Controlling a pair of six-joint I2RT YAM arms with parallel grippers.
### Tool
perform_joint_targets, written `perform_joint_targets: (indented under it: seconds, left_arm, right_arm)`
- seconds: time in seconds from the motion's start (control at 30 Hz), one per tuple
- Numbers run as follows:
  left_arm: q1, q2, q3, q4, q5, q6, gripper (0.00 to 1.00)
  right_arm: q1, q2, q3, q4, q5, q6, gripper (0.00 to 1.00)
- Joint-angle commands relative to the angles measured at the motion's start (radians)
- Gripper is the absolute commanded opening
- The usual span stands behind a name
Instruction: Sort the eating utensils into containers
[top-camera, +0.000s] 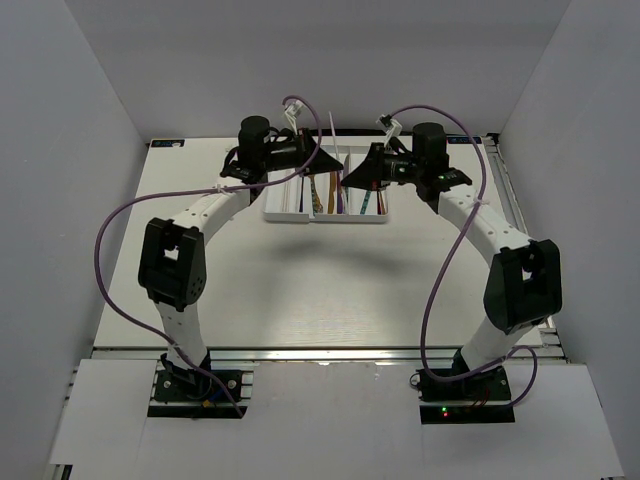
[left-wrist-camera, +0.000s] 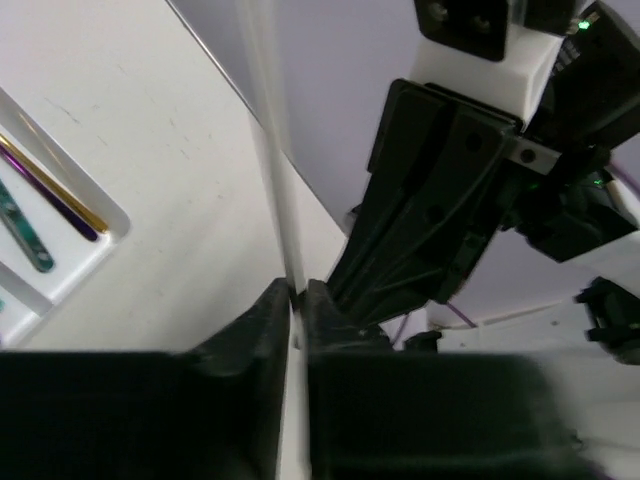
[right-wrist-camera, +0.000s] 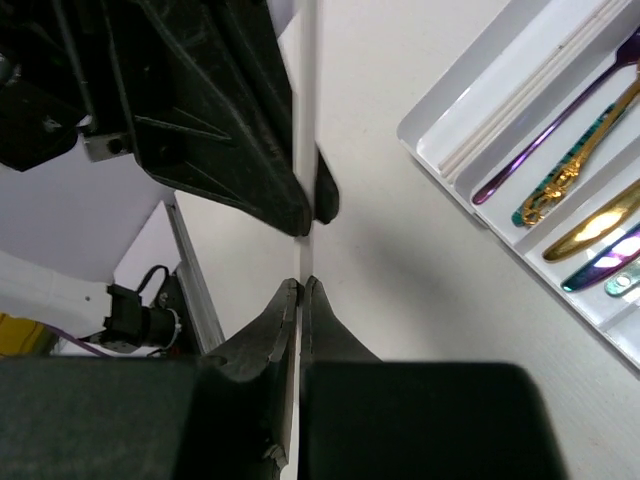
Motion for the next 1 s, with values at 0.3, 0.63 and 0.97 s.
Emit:
perform_joint_targets:
  seconds: [0.3,0.63,0.97]
  left_arm:
    - [0.133,0.123,0.272,-0.540,-0.375,0.346,0.00]
    - [0.149,0.409,0.647,-0.772,-0.689,0.630,0.00]
    - [0.149,0.470,0.577,-0.748,-0.708,0.636,0.00]
  right_arm:
    - [-0.166,-0.072,0.015,-0.142,0.126,-0.147,0.88]
    - [-0.372,-0.119,-0.055,-0.308,0.278,-0.396,0.88]
    - [-0.398,-0.127,-0.085,-0.299,0.271,-0.363,0.87]
